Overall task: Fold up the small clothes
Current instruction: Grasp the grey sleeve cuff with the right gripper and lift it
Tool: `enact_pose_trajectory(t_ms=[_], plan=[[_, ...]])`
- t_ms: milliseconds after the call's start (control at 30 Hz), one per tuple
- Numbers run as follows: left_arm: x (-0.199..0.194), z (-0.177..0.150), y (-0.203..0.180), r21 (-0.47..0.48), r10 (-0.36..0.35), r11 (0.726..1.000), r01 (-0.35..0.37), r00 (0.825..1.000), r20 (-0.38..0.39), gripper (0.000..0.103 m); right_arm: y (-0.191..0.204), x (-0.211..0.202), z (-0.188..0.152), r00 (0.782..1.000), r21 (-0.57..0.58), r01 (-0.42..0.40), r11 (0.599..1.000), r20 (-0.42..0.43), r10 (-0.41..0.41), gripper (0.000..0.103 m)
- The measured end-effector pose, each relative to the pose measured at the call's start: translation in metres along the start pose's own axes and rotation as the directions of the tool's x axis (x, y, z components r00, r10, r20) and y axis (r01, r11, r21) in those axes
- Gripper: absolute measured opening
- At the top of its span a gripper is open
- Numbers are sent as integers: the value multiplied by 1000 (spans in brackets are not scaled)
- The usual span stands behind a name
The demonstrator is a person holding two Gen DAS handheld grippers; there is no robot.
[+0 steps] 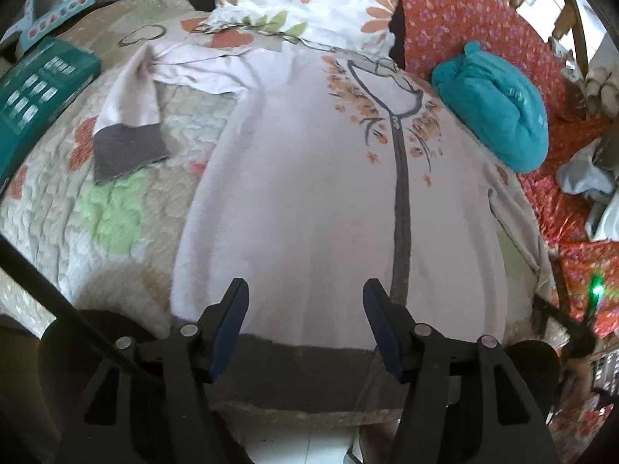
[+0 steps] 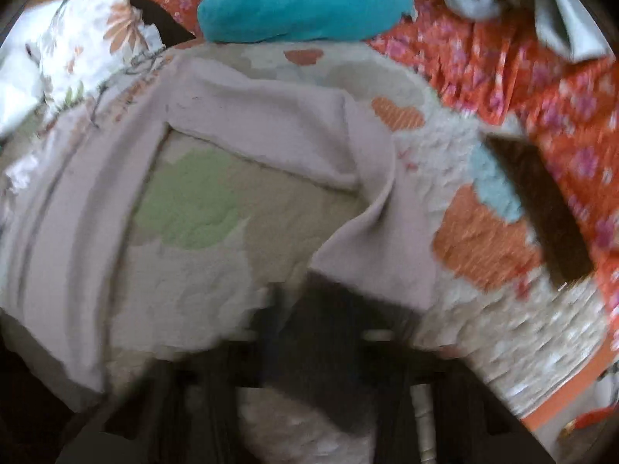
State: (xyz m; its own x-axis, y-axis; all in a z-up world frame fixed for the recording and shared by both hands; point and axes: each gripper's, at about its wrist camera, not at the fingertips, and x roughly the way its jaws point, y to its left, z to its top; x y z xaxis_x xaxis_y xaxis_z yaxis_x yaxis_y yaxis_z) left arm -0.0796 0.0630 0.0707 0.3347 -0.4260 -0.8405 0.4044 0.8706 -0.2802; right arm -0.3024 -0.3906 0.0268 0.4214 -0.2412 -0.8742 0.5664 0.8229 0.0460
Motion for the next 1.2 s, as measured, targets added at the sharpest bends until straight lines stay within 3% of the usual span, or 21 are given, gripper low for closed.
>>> enact_pose_trajectory(t_ms=[33, 200, 300, 367, 500, 567, 633, 700, 800, 933, 1000, 1033, 1100, 1200], plan=[[2, 3, -6, 14, 1, 1000, -1, 1000, -3, 60, -10, -11, 9, 999, 24, -28, 999, 38, 27, 5], [11, 16, -29, 29, -12, 1000, 12, 1000, -1, 60, -96, -74, 51, 971, 242, -31, 970, 239, -29, 6], [22, 22, -40, 19, -25, 999, 26, 1000, -16, 60, -153, -89, 56, 949, 384, 92, 919, 245, -197, 6], [28, 25, -44, 13, -32, 999, 33, 999, -26, 60, -179, -98, 46, 944, 450, 106, 887, 235, -232, 7], [40, 28, -50, 3, -26, 1000, 26, 999, -42, 60, -183, -107, 12, 957, 486, -25, 874, 263, -119, 7], [46, 29, -52, 2, -27, 1000, 27, 998, -54, 60, -171, -99, -10, 963, 484, -124, 866, 270, -13, 14], [52, 28, -55, 1, -30, 1000, 31, 997, -67, 60, -160, -84, -25, 959, 498, -210, 841, 270, 80, 32], [54, 27, -57, 3, -34, 999, 34, 997, -76, 60, -150, -62, -38, 951, 525, -280, 804, 267, 157, 37], [53, 26, -56, 13, -35, 999, 37, 997, -75, 60, -145, -35, -41, 961, 599, -262, 756, 236, 146, 40], [44, 29, -41, -14, -38, 999, 38, 998, -40, 60, -153, -12, -27, 966, 682, -208, 701, 256, 38, 43], [41, 31, -31, -36, -37, 999, 36, 999, -23, 61, -151, -9, -12, 967, 695, -149, 704, 251, -43, 43], [39, 33, -24, -51, -38, 998, 37, 999, -16, 61, -149, -8, -6, 968, 690, -123, 713, 240, -66, 35], [36, 37, -9, -80, -39, 996, 39, 999, -5, 61, -144, -7, 11, 977, 662, -52, 748, 191, -100, 5], [32, 42, 9, -104, -36, 994, 38, 999, 20, 61, -112, -23, 42, 971, 584, -38, 811, 212, -107, 5]])
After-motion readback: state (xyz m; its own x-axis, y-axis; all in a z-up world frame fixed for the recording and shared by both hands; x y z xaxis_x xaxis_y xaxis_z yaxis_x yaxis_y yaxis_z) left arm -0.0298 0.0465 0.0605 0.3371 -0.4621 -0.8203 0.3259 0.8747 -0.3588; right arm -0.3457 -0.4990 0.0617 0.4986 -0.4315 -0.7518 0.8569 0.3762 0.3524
